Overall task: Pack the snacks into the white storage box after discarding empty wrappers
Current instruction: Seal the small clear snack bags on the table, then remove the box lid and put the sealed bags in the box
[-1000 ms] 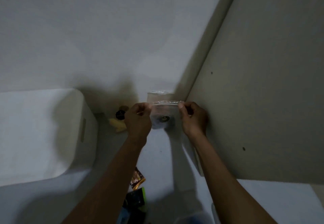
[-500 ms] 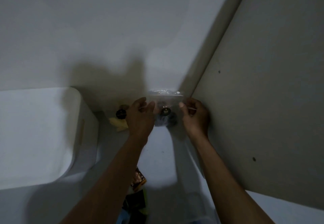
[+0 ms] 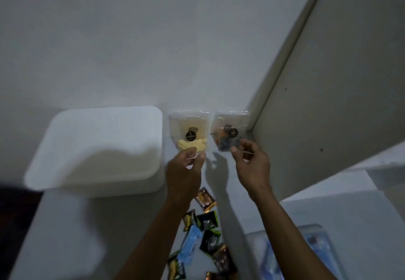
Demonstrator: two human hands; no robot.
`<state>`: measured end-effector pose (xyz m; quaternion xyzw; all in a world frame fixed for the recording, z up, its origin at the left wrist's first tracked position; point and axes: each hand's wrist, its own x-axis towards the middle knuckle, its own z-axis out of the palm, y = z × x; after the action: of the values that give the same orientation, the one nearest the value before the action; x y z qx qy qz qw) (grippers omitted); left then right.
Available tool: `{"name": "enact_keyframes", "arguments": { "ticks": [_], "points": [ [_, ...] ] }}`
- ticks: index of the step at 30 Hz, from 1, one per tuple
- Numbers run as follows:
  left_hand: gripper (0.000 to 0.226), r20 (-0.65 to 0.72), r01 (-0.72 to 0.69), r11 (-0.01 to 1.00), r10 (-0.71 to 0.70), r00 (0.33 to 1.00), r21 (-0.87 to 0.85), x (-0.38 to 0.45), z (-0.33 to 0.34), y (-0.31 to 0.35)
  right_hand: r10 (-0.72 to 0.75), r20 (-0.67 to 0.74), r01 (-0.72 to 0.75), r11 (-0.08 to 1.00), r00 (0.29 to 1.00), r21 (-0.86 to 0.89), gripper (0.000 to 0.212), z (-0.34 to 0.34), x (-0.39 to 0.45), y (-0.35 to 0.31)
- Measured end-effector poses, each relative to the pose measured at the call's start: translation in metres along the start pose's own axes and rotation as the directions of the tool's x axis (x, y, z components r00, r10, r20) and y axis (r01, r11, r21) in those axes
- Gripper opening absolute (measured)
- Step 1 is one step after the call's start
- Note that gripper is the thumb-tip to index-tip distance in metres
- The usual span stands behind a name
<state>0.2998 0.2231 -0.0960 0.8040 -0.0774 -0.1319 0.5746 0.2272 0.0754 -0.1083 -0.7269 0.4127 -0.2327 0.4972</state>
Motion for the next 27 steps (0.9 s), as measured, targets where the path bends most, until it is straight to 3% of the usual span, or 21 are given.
{"name": "enact_keyframes", "arguments": {
  "ticks": [1, 3, 6, 11, 15, 22, 27],
  "points": [
    [0.028, 0.003, -0.031, 0.999, 0.031, 1.000, -0.018, -0.010, -0.018, -0.002, -0.023, 0.014, 0.023, 1.000, 1.000, -0.001, 0.033, 0.005, -0.018, -0.008],
    [0.026, -0.031, -0.121, 0.991, 0.120, 0.992, -0.059, -0.058, -0.133, -0.014, -0.133, 0.053, 0.133, 0.991, 0.990, 0.002, 0.033, 0.045, -0.124, -0.055],
    [0.026, -0.091, -0.149, 0.988, 0.145, 0.985, -0.041, -0.073, -0.190, -0.029, -0.200, 0.101, 0.202, 0.979, 0.975, -0.013, 0.031, 0.071, -0.174, -0.073],
    [0.031, -0.102, -0.080, 0.996, 0.085, 0.991, 0.046, -0.078, -0.208, -0.042, -0.125, 0.126, 0.131, 0.990, 0.984, -0.044, 0.032, 0.078, -0.185, -0.058],
    [0.035, -0.201, -0.058, 0.995, 0.072, 0.977, 0.076, -0.081, -0.263, -0.066, -0.124, 0.169, 0.134, 0.989, 0.978, -0.054, 0.035, 0.107, -0.222, -0.065],
    [0.051, -0.341, -0.053, 0.985, 0.107, 0.934, 0.164, -0.032, -0.303, -0.085, -0.099, 0.050, 0.102, 0.992, 0.994, -0.072, 0.054, 0.144, -0.201, -0.079],
    [0.061, -0.317, -0.043, 0.974, 0.114, 0.942, 0.222, 0.030, -0.311, -0.096, -0.071, 0.031, 0.074, 0.993, 0.997, -0.088, 0.064, 0.175, -0.159, -0.083]
  ]
}}
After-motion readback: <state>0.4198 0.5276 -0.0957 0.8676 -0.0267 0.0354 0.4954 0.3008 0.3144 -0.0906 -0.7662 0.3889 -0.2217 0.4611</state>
